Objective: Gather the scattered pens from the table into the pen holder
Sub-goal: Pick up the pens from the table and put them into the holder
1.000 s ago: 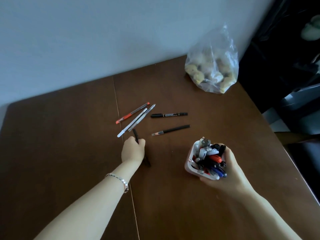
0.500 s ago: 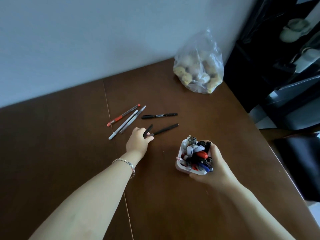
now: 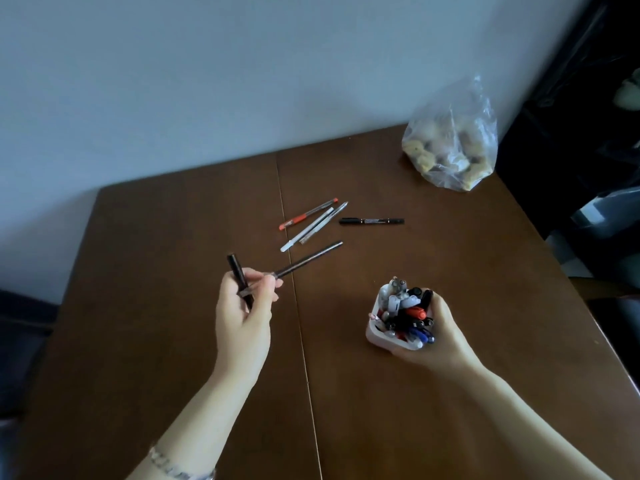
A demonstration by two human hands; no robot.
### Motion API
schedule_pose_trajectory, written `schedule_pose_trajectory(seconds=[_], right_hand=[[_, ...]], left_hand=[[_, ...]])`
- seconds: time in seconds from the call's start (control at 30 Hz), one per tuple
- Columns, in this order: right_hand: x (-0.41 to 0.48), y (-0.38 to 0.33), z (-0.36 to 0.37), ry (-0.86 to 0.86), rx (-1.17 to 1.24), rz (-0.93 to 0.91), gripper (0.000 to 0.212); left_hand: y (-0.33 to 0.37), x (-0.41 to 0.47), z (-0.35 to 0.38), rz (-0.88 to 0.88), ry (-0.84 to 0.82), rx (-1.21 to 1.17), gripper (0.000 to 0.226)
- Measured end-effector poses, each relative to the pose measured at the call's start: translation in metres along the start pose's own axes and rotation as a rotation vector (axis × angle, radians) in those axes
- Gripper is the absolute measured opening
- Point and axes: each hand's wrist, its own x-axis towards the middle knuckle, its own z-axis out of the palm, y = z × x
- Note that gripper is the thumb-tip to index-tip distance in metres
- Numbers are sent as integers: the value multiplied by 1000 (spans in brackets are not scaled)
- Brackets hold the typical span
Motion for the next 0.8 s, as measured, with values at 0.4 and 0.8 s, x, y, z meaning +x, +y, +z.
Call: schedule_pose_trajectory(seconds=[0.4,0.8], right_hand=[[-30,-33,63,60,-60,-68,75],[-35,-40,60,60,-19,-71,80]], left_hand=[[0,-60,-30,172,-220,238,12],[-36,-41,22,78,-527,428,13]])
